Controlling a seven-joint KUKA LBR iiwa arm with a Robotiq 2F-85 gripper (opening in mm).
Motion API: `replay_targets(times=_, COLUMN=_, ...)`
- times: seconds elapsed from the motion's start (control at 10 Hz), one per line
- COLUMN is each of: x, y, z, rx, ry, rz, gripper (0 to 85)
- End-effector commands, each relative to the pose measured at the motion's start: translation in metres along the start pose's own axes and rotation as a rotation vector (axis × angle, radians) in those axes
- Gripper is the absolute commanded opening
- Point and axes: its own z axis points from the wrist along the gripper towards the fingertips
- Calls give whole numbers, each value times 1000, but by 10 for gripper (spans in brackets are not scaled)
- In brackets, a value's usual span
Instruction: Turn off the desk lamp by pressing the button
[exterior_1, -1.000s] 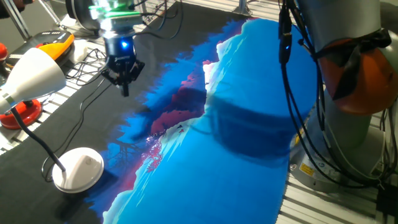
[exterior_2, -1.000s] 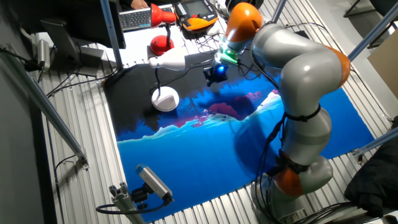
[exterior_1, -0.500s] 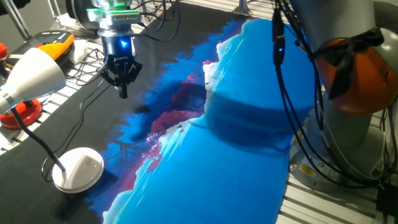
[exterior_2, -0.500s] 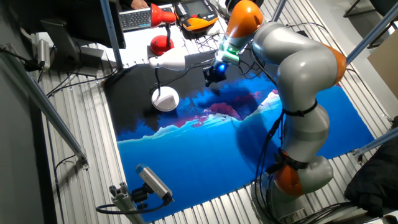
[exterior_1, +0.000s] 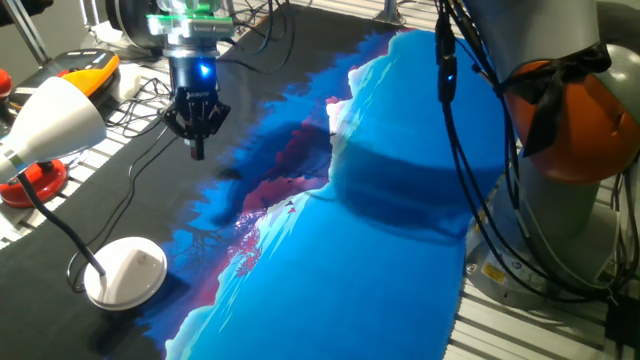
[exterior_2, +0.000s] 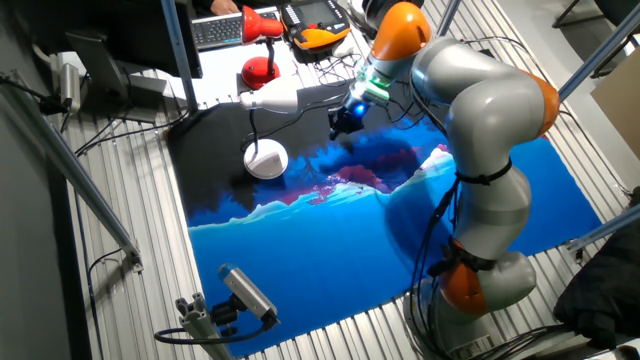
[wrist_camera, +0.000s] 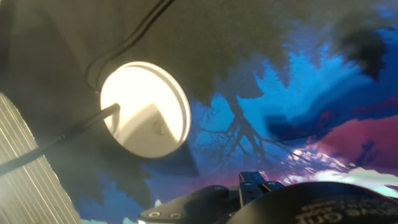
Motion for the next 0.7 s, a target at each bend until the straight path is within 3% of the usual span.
replay_targets(times=0.0, x=-3, y=2, z=12, rx=-18, ry=-7, rz=6, gripper=0)
replay_targets(times=0.3, x=-11, y=11, z=35, rx=-46, ry=-11, rz=27, gripper=0)
replay_targets(times=0.6, x=-9, y=35, z=58, rx=-56, ry=-33, rz=62, gripper=0)
